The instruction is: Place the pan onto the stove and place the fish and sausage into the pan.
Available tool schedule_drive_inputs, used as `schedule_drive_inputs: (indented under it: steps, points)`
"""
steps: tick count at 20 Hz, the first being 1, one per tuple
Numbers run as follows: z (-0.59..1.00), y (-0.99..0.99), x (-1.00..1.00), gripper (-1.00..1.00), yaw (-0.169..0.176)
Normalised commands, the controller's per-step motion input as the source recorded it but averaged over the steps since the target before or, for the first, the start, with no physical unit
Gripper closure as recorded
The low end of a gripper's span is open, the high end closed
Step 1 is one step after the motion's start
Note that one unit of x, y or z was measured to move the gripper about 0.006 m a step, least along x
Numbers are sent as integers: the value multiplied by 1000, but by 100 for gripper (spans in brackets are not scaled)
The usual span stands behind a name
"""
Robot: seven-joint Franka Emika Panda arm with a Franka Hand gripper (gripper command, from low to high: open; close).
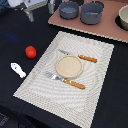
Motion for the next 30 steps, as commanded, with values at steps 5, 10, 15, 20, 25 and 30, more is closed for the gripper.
schedule_drive_inputs:
  steps: [5, 10, 15, 20, 25, 30]
  points:
    - [-33, -858, 53, -100, 92]
    - [-31, -920, 158, -100, 48]
    - [-86, -883, 318, -100, 42]
    - [-246, -491, 278, -100, 2]
    - [-321, -385, 189, -100, 0]
    - [-357, -405, 91, -100, 0]
